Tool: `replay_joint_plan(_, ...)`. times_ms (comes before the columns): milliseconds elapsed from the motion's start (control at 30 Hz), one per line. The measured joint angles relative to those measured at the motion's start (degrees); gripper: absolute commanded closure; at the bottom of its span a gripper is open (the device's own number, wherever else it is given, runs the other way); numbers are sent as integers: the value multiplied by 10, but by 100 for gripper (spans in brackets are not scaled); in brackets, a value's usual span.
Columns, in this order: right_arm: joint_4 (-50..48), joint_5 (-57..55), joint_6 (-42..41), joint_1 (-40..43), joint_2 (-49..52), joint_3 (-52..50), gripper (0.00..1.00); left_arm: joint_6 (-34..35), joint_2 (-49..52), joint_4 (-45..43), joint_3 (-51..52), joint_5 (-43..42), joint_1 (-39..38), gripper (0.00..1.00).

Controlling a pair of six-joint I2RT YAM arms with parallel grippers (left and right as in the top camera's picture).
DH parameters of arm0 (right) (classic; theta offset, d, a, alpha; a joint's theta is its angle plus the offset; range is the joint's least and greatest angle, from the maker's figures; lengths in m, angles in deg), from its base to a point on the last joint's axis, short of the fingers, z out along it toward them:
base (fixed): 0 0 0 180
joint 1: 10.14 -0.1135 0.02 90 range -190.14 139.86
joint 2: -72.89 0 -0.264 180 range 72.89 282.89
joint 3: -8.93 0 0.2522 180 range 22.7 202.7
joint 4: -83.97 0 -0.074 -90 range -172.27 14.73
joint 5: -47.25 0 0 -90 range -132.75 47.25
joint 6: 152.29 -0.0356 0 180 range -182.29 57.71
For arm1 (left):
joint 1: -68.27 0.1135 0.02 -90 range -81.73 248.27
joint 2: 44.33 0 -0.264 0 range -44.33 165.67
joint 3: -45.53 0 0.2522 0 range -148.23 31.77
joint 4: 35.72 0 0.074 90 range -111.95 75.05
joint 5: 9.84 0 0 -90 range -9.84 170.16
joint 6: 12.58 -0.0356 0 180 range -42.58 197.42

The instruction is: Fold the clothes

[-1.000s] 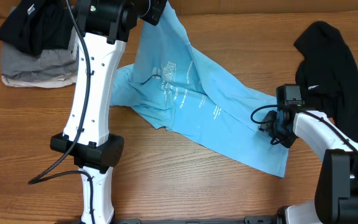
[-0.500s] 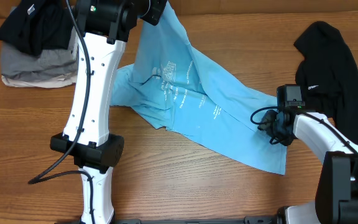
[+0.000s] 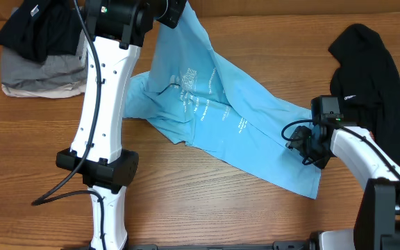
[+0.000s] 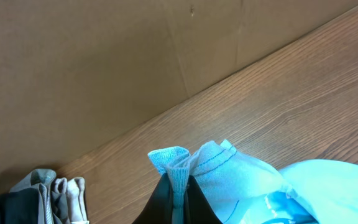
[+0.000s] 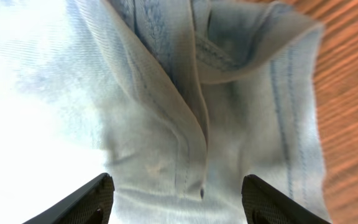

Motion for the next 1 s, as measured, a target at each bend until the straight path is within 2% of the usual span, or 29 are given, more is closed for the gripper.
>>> replay_joint_plan(1000,-3,29,0,-20,-13,3,31,0,0,0,0,0,0,96)
